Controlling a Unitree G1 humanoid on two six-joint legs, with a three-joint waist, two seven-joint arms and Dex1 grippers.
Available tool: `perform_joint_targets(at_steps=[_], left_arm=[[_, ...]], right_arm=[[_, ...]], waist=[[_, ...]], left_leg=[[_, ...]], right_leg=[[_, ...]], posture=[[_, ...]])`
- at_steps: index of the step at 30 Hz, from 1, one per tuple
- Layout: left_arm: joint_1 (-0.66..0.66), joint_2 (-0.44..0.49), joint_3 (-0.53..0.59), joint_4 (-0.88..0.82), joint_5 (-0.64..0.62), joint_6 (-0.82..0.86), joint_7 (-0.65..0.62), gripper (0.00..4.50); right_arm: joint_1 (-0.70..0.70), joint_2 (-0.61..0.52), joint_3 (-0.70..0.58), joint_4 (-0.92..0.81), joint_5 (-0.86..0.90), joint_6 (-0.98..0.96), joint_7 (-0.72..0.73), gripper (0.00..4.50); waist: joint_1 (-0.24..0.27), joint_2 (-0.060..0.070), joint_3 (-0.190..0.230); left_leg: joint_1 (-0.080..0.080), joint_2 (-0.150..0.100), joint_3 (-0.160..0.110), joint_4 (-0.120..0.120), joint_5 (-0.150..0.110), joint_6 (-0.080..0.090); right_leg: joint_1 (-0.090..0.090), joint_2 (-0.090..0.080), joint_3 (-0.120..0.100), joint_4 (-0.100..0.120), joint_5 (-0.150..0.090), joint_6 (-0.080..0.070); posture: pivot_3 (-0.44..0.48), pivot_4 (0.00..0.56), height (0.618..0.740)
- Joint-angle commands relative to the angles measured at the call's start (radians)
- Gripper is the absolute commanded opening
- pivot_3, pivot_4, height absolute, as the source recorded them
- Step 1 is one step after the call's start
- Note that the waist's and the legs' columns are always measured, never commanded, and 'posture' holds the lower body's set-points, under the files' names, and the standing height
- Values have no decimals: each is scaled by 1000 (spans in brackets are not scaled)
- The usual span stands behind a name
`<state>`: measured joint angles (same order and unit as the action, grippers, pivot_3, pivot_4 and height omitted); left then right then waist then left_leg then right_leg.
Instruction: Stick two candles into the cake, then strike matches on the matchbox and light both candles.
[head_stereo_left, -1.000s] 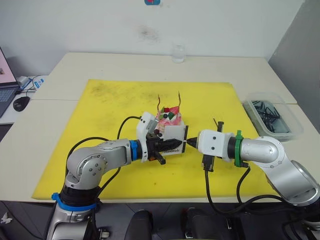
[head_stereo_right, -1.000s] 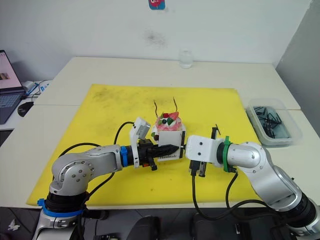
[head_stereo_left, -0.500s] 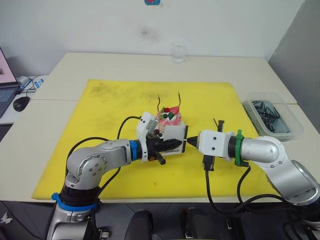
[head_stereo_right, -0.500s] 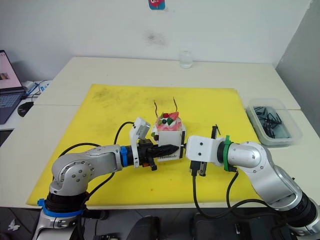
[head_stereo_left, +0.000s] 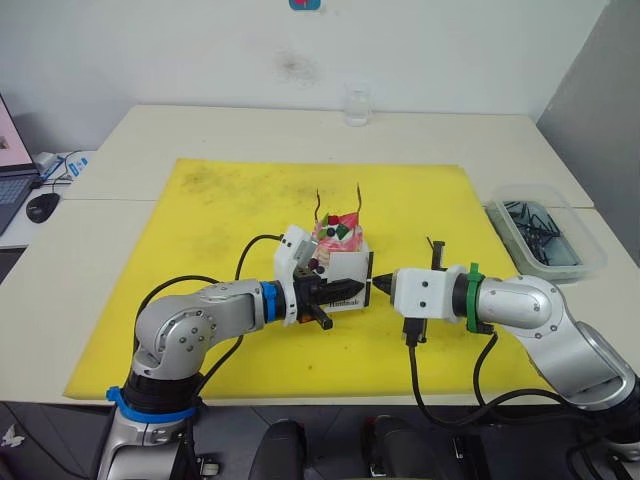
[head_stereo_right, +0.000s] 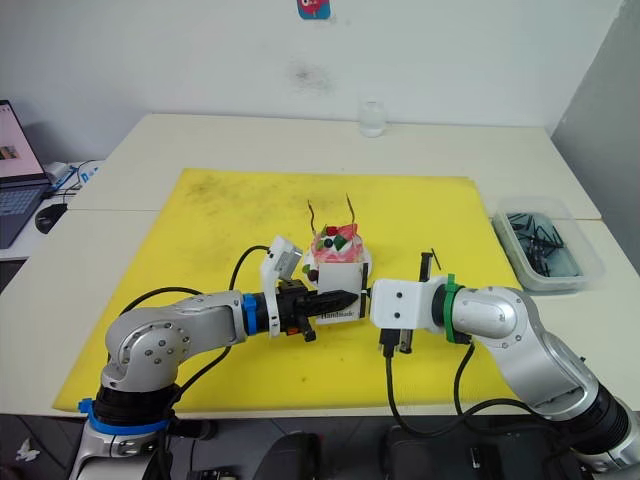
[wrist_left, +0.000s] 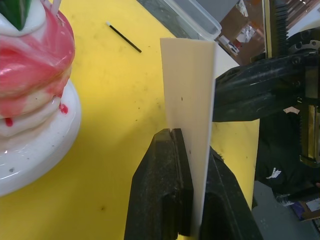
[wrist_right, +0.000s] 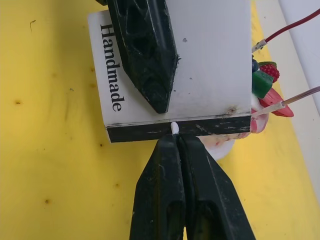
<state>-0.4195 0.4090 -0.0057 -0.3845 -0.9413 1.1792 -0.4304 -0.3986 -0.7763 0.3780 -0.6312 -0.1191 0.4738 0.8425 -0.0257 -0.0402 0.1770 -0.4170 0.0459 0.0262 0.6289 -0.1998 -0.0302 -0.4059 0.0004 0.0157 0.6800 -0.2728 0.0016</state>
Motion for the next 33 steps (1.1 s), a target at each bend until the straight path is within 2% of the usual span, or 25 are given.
perform_joint_targets(at_steps=[1,4,9,15,19,22,26,33], left_arm=[[-30,-22,32,-34,-46,-21,-17,0],[-67,-10,58,-22,-35,-38,-25,0],[-149,10,156,-1,-96,-10,9,0],[-3,113,162,-120,-195,80,12,0],[81,115,131,-166,-204,94,53,0],[102,95,107,-156,-175,78,84,0],[91,45,85,-107,-181,86,119,0],[38,32,92,-46,-226,118,120,0]], right_arm=[[35,-25,35,18,-23,-61,40,18],[71,-54,56,27,-31,-130,82,18],[100,-83,38,-3,4,-188,147,18],[54,-37,-111,-46,133,-35,136,18],[98,-18,-221,-109,220,101,106,18],[120,-18,-254,-146,242,139,83,18],[131,0,-237,-200,227,167,23,18],[104,-22,-134,-189,137,95,-4,18]], waist=[[0,0,0],[0,0,0],[-2,0,0],[-4,0,0],[12,0,0],[20,0,0],[23,0,0],[22,0,0]], left_leg=[[0,0,0,0,0,0],[0,0,0,0,0,0],[0,0,0,1,0,0],[1,2,0,0,0,0],[0,1,-1,0,0,-1],[1,0,0,1,0,0],[1,-1,0,2,0,0],[1,0,0,1,0,0]], right_leg=[[0,0,0,0,0,0],[0,0,0,0,0,0],[1,1,-1,0,0,0],[1,1,0,0,0,1],[1,-1,-1,0,0,0],[1,-2,0,0,1,1],[1,-2,0,0,1,1],[1,0,0,0,1,1]], posture=[[0,150,740],[0,150,740],[0,150,740],[0,150,740],[0,150,740],[0,150,740],[0,150,740],[0,150,740]])
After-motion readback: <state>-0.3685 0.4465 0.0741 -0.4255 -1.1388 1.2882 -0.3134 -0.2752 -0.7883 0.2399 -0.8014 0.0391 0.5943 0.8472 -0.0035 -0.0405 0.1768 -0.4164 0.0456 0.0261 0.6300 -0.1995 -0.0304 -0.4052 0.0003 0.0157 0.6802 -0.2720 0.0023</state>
